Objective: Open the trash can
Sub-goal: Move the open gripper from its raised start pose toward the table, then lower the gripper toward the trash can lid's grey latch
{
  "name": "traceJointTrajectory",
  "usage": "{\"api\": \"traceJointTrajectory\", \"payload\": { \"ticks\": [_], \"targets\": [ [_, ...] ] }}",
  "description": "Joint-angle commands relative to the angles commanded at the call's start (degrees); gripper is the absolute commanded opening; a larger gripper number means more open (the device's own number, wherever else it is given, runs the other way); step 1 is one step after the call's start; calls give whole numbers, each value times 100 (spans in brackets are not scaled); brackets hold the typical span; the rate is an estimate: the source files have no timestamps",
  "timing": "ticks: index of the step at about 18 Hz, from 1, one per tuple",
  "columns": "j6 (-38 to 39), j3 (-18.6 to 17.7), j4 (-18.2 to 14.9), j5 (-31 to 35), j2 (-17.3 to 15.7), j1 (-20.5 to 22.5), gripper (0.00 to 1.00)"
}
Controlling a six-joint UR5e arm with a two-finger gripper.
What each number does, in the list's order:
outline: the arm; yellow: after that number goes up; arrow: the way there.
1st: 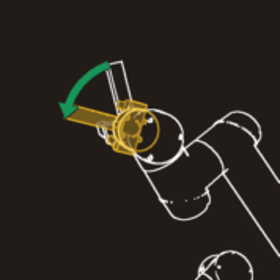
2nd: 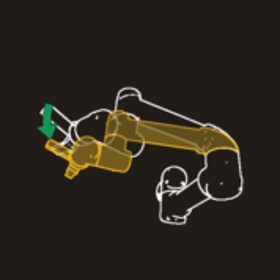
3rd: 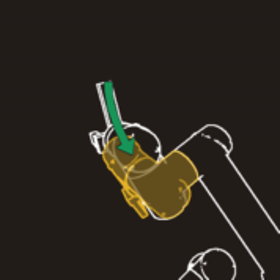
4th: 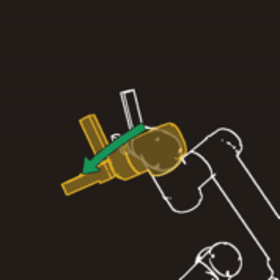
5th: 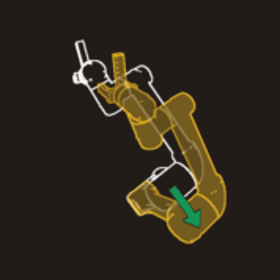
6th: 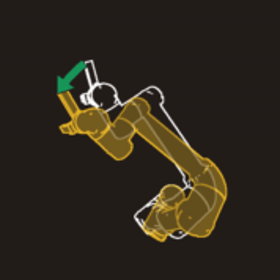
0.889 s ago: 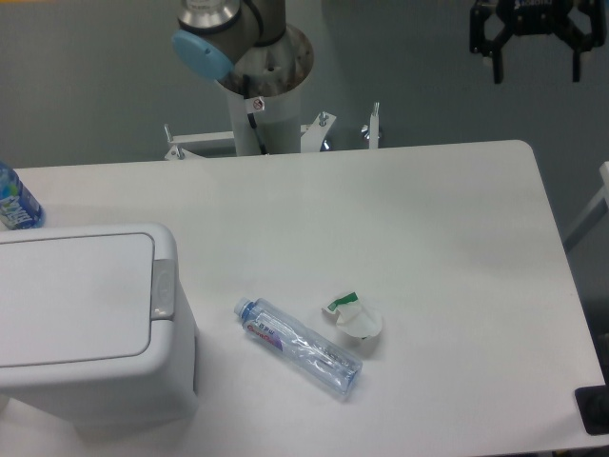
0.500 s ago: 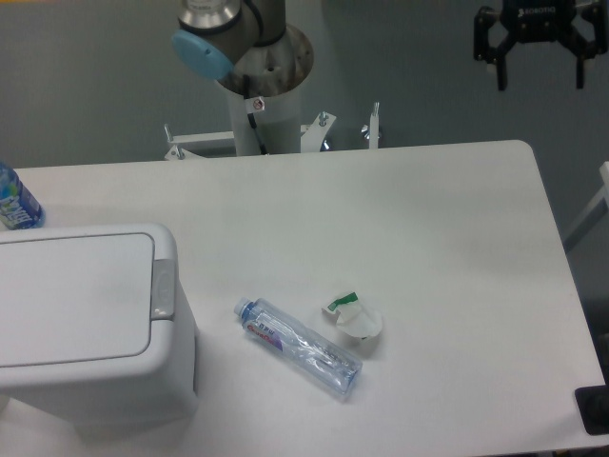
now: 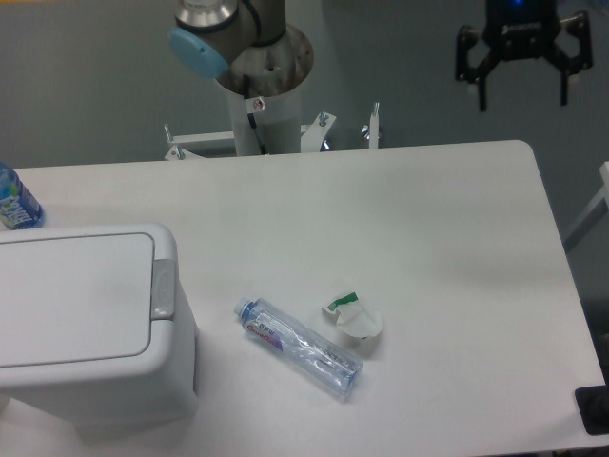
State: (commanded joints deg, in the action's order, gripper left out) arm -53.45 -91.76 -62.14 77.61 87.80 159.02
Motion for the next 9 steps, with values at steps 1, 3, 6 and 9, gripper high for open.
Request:
{"api": "traceJointTrajectory", "payload": {
  "ticks": [1,3,6,9],
  "targets": [
    [167,9,27,0,44,-237,100],
    [728,44,132,9,175,-660,100],
    [1572,105,474,-17,465,-1441,100],
    [2293,289,712,-35,808,-1847,100]
  ]
}}
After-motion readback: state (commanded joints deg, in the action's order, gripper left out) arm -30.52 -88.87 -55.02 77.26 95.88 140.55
